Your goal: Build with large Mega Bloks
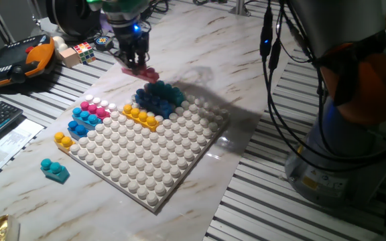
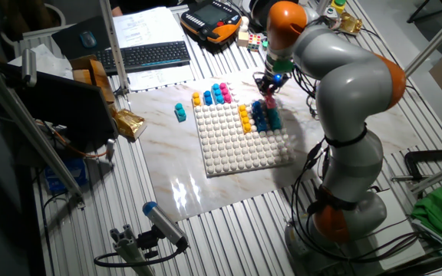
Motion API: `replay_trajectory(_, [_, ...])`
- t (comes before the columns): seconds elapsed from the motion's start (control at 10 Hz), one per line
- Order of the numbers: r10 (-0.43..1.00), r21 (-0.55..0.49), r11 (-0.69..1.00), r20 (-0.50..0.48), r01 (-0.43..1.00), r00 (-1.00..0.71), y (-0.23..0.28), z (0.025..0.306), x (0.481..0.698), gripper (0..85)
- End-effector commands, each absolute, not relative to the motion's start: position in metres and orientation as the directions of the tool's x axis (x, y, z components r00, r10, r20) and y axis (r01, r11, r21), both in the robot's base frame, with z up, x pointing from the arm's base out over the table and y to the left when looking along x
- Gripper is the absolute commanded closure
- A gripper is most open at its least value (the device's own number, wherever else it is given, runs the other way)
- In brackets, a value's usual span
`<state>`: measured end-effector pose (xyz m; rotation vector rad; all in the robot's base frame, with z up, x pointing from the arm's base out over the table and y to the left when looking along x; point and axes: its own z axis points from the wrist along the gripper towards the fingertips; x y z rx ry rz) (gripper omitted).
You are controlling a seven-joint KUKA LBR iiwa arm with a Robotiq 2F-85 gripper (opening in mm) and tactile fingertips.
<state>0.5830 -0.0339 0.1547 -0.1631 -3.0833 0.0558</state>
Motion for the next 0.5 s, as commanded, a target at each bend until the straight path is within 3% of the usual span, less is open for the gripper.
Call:
replay_trajectory(0.0, [0.102, -0.038, 0.994, 0.050, 0.100, -0.994, -0.0391, 0.1544, 0.5802, 84.3])
replay_trajectory(0.4, [0.126, -0.053, 0.991, 0.053, 0.123, -0.991, -0.0470, 0.1547, 0.5793, 84.3])
